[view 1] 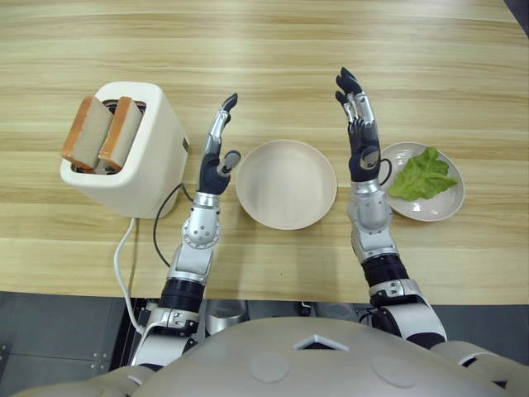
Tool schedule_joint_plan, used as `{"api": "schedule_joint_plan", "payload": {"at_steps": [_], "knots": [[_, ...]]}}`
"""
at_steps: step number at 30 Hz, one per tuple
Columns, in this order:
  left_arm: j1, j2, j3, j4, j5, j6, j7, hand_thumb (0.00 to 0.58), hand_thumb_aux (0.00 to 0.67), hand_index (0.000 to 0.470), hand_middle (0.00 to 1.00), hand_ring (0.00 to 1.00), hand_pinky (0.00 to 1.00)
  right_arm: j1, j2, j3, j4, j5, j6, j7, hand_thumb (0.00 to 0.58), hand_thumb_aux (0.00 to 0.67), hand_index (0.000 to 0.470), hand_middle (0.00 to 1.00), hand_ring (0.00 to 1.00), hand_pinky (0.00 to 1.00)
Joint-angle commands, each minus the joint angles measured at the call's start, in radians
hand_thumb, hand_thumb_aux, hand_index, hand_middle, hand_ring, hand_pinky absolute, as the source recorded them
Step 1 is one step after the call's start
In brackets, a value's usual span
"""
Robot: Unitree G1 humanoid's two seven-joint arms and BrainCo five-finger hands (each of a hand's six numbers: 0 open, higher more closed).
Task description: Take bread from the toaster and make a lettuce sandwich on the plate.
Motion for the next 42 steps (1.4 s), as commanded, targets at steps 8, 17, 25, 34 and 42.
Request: {"api": "schedule_joint_plan", "payload": {"at_steps": [8, 17, 25, 34, 42], "knots": [[-0.005, 0.007, 0.006, 0.025, 0.005, -0.003, 0.001, 0.000, 0.000, 0.000, 0.00, 0.00, 0.00, -0.010, 0.000, -0.005, 0.019, -0.006, 0.002, -0.007, 0.000, 0.000, 0.000, 0.00, 0.00, 0.00], [0.020, 0.060, 0.050, -0.224, 0.094, 0.039, -0.013, 0.000, 0.000, 0.000, 0.00, 0.00, 0.00, -0.006, 0.004, -0.002, 0.009, 0.000, 0.009, -0.011, 0.000, 0.000, 0.000, 0.00, 0.00, 0.00], [0.096, 0.372, 0.454, -0.691, 0.193, 0.411, -0.222, 0.000, 0.000, 0.000, 0.00, 0.00, 0.00, 0.011, 0.013, 0.002, -0.024, 0.007, 0.021, -0.011, 0.000, 0.000, 0.000, 0.00, 0.00, 0.00], [0.177, 0.599, 0.696, -0.480, 0.408, 0.651, -0.198, 0.000, 0.000, 0.000, 0.00, 0.00, 0.00, 0.011, 0.024, 0.009, -0.034, 0.013, 0.025, -0.004, 0.000, 0.000, 0.000, 0.00, 0.00, 0.00], [0.215, 0.609, 0.569, -0.348, 0.453, 0.712, -0.214, 0.000, 0.000, 0.000, 0.00, 0.00, 0.00, -0.001, 0.028, 0.012, -0.017, 0.015, 0.015, 0.005, 0.000, 0.000, 0.000, 0.00, 0.00, 0.00]]}}
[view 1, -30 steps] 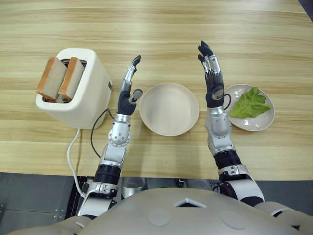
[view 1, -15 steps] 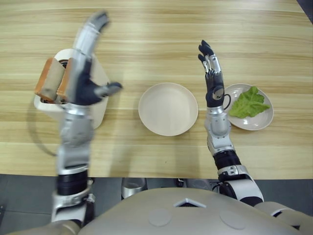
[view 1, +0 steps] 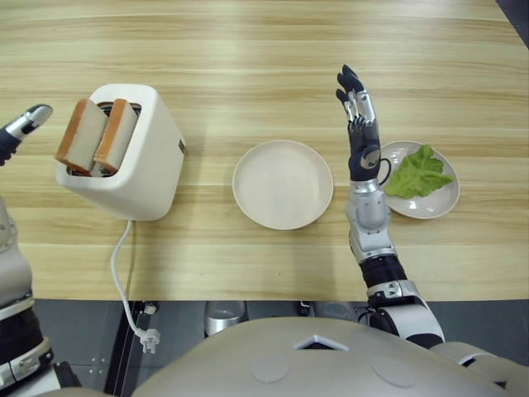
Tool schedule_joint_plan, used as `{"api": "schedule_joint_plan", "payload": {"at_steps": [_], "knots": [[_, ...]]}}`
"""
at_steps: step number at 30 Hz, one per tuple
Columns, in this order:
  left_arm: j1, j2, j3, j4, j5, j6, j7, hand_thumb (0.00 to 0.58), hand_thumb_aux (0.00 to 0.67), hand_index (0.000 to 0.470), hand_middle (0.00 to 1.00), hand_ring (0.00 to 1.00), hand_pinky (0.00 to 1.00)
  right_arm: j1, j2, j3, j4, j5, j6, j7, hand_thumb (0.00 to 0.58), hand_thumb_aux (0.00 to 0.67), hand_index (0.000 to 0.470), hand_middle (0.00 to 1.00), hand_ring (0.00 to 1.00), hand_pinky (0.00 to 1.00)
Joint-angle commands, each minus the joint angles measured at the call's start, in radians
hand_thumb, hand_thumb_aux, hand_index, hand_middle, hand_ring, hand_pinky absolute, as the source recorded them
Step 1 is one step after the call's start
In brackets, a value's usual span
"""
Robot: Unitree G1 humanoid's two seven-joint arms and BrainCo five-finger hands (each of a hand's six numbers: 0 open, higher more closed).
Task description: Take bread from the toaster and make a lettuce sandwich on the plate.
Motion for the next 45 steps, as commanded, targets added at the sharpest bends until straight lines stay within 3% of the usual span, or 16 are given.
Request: {"api": "schedule_joint_plan", "payload": {"at_steps": [1, 12, 13, 14, 15, 16, 23, 29, 34, 43, 44, 45], "knots": [[0.017, -0.008, -0.086, 0.059, 0.019, 0.019, -0.011, 0.000, 0.000, 0.000, 0.00, 0.00, 0.00, -0.004, 0.000, 0.006, 0.014, 0.009, -0.001, 0.011, 0.000, 0.000, 0.000, 0.00, 0.00, 0.00], [-0.004, 0.014, -0.159, 0.189, -0.052, 0.018, -0.001, 0.000, 0.000, 0.000, 0.00, 0.00, 0.00, -0.003, -0.001, 0.004, 0.017, 0.012, -0.004, 0.017, 0.000, 0.000, 0.000, 0.00, 0.00, 0.00], [-0.004, 0.015, -0.161, 0.190, -0.055, 0.020, 0.000, 0.223, 0.145, 0.099, 0.00, 0.00, 0.00, -0.003, -0.001, 0.004, 0.017, 0.013, -0.004, 0.018, 0.000, 0.000, 0.000, 0.00, 0.00, 0.00], [-0.005, 0.016, -0.162, 0.191, -0.056, 0.021, 0.001, 0.456, 0.360, 0.247, 0.00, 0.00, 0.00, -0.003, -0.001, 0.005, 0.017, 0.013, -0.004, 0.019, 0.000, 0.000, 0.000, 0.00, 0.00, 0.00], [-0.007, 0.016, -0.160, 0.191, -0.057, 0.023, 0.004, 0.456, 0.360, 0.247, 0.00, 0.00, 0.00, -0.004, -0.001, 0.005, 0.018, 0.014, -0.003, 0.020, 0.000, 0.000, 0.000, 0.00, 0.00, 0.00], [-0.009, 0.017, -0.158, 0.192, -0.059, 0.024, 0.006, 0.580, 0.670, 0.460, 0.00, 0.00, 0.00, -0.004, 0.000, 0.005, 0.018, 0.013, -0.003, 0.020, 0.000, 0.000, 0.000, 0.00, 0.00, 0.00], [-0.025, 0.016, -0.171, 0.180, -0.060, 0.012, 0.022, 0.580, 0.670, 0.460, 0.00, 0.00, 0.00, -0.006, 0.002, 0.006, 0.024, 0.006, -0.002, 0.019, 0.000, 0.000, 0.000, 0.00, 0.00, 0.00], [-0.049, 0.010, -0.176, 0.014, -0.072, -0.105, 0.072, 0.580, 0.670, 0.460, 0.00, 0.00, 0.00, -0.012, 0.001, 0.010, 0.051, 0.002, 0.002, 0.024, 0.000, 0.000, 0.000, 0.00, 0.00, 0.00], [-0.078, -0.006, -0.157, -0.125, -0.080, -0.101, 0.067, 0.580, 0.670, 0.460, 0.00, 0.00, 0.00, -0.014, 0.003, 0.012, 0.063, -0.004, -0.001, 0.025, 0.000, 0.000, 0.000, 0.00, 0.00, 0.00], [-0.084, -0.020, -0.141, -0.091, -0.077, -0.094, 0.092, 0.580, 0.670, 0.460, 0.00, 0.00, 0.00, -0.032, 0.004, 0.009, 0.089, -0.010, -0.009, 0.025, 0.000, 0.000, 0.000, 0.00, 0.00, 0.00], [-0.096, -0.016, -0.127, -0.095, -0.075, -0.092, 0.106, 0.580, 0.670, 0.460, 1.00, 1.00, 1.00, -0.034, 0.002, 0.005, 0.090, -0.008, -0.010, 0.023, 0.000, 0.000, 0.000, 0.00, 0.00, 0.00], [-0.111, -0.012, -0.113, -0.105, -0.072, -0.090, 0.120, 0.580, 0.670, 0.460, 1.00, 1.00, 1.00, -0.036, 0.001, 0.000, 0.087, -0.004, -0.010, 0.021, 0.000, 0.000, 0.000, 0.00, 0.00, 0.00]]}}
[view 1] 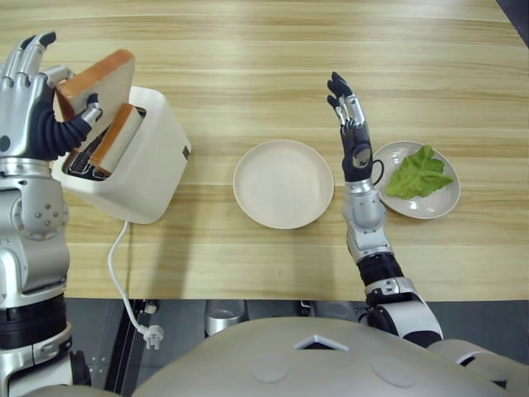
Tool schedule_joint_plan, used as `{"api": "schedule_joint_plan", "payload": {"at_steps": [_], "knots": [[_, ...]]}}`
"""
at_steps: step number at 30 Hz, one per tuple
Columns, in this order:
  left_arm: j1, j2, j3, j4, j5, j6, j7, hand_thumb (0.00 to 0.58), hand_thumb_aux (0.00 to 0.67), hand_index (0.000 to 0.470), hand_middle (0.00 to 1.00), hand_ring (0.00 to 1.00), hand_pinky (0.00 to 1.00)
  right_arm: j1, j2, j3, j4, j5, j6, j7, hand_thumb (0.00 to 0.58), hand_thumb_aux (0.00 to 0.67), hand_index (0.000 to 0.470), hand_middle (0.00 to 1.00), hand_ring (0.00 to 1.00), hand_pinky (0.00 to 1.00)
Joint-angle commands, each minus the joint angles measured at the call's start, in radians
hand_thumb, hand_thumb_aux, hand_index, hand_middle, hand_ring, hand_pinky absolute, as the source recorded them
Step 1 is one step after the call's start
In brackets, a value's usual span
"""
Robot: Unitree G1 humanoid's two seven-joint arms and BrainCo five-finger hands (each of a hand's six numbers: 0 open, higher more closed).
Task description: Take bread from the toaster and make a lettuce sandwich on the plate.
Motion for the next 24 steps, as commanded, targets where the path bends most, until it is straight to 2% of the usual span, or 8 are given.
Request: {"api": "schedule_joint_plan", "payload": {"at_steps": [1, 5, 8, 13, 16, 19, 21, 24], "knots": [[-0.048, 0.006, 0.058, -0.024, 0.007, 0.012, 0.041, 0.580, 0.670, 0.460, 1.00, 1.00, 1.00, -0.013, -0.007, -0.008, 0.004, 0.005, -0.002, -0.006, 0.000, 0.000, 0.000, 0.00, 0.00, 0.00], [-0.149, -0.009, 0.054, -0.145, -0.036, -0.019, 0.051, 0.580, 0.670, 0.460, 1.00, 1.00, 1.00, -0.026, -0.041, -0.061, -0.064, 0.019, 0.016, -0.033, 0.000, 0.000, 0.000, 0.00, 0.00, 0.00], [-0.260, -0.059, -0.024, -0.264, -0.152, -0.046, 0.006, 0.580, 0.670, 0.460, 1.00, 1.00, 1.00, -0.020, -0.117, -0.145, -0.152, -0.009, 0.039, -0.072, 0.000, 0.000, 0.000, 0.00, 0.00, 0.00], [-0.429, -0.164, -0.178, -0.356, -0.299, 0.013, -0.082, 0.580, 0.670, 0.460, 1.00, 1.00, 1.00, 0.026, -0.313, -0.320, -0.179, -0.170, 0.069, -0.189, 0.000, 0.000, 0.000, 0.00, 0.00, 0.00], [-0.460, -0.245, -0.310, -0.334, -0.345, 0.056, -0.141, 0.580, 0.670, 0.460, 1.00, 1.00, 1.00, 0.069, -0.474, -0.401, -0.110, -0.382, 0.075, -0.359, 0.000, 0.000, 0.000, 0.00, 0.00, 0.00], [-0.427, -0.327, -0.449, -0.226, -0.383, 0.065, -0.195, 0.580, 0.670, 0.460, 1.00, 1.00, 1.00, 0.115, -0.655, -0.391, -0.014, -0.625, 0.146, -0.609, 0.000, 0.000, 0.000, 0.00, 0.00, 0.00], [-0.405, -0.371, -0.522, -0.111, -0.397, 0.069, -0.227, 0.580, 0.670, 0.460, 1.00, 1.00, 1.00, 0.133, -0.771, -0.321, 0.066, -0.790, 0.242, -0.796, 0.000, 0.000, 0.000, 0.00, 0.00, 0.00], [-0.388, -0.440, -0.574, 0.121, -0.414, 0.068, -0.233, 0.580, 0.670, 0.460, 1.00, 1.00, 1.00, 0.111, -0.872, -0.175, 0.261, -0.932, 0.350, -0.993, 0.000, 0.000, 0.000, 0.00, 0.00, 0.00]]}}
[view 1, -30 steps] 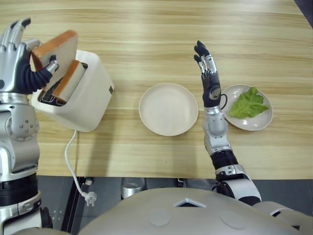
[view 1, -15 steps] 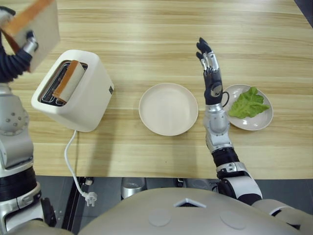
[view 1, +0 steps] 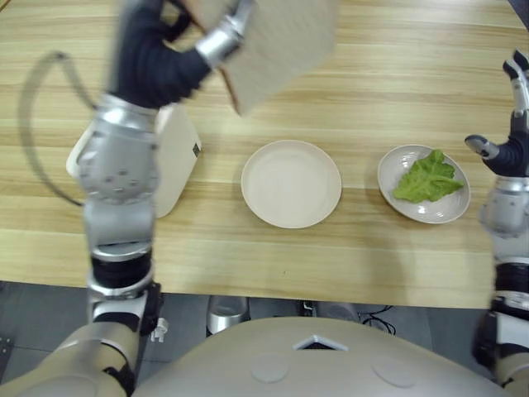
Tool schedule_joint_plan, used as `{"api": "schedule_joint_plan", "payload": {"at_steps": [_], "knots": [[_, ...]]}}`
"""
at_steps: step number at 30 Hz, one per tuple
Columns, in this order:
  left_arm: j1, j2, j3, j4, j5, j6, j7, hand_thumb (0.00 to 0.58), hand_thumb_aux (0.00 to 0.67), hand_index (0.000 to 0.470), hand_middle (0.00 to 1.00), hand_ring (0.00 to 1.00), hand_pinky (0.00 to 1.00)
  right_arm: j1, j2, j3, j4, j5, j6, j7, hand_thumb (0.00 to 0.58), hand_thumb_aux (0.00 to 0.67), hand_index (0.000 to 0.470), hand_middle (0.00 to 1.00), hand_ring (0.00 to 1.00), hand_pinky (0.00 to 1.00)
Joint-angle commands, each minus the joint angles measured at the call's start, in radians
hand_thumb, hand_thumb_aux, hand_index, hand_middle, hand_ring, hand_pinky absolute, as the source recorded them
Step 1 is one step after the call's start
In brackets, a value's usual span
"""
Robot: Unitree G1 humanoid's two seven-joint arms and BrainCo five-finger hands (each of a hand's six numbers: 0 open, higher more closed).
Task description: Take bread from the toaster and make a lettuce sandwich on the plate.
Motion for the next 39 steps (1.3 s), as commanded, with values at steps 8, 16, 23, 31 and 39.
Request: {"api": "schedule_joint_plan", "payload": {"at_steps": [8, 16, 23, 31, 39], "knots": [[0.000, -0.120, -0.102, 0.682, -0.029, -0.060, -0.046, 0.580, 0.670, 0.460, 1.00, 1.00, 1.00, -0.148, -0.074, 0.475, 0.473, -0.278, 0.280, -0.355, 0.000, 0.000, 0.000, 0.00, 0.00, 0.00], [-0.159, -0.129, -0.095, 1.013, -0.056, -0.110, -0.177, 0.580, 0.670, 0.460, 1.00, 1.00, 1.00, -0.282, -0.050, 0.696, 0.538, -0.296, 0.288, -0.327, 0.000, 0.000, 0.000, 0.00, 0.00, 0.00], [-0.239, -0.123, -0.092, 1.096, -0.106, -0.045, -0.360, 0.580, 0.670, 0.460, 1.00, 1.00, 1.00, -0.336, -0.039, 0.793, 0.593, -0.262, 0.232, -0.237, 0.000, 0.000, 0.000, 0.00, 0.00, 0.00], [-0.235, -0.126, -0.080, 1.138, -0.104, -0.043, -0.381, 0.580, 0.670, 0.460, 1.00, 1.00, 1.00, -0.313, -0.037, 0.806, 0.676, -0.172, 0.212, -0.134, 0.000, 0.000, 0.000, 0.00, 0.00, 0.00], [-0.206, -0.110, -0.110, 1.150, -0.035, -0.086, -0.292, 0.566, 0.568, 0.390, 1.00, 1.00, 1.00, -0.290, -0.051, 0.816, 0.696, -0.122, 0.210, -0.113, 0.000, 0.000, 0.000, 0.00, 0.00, 0.00]]}}
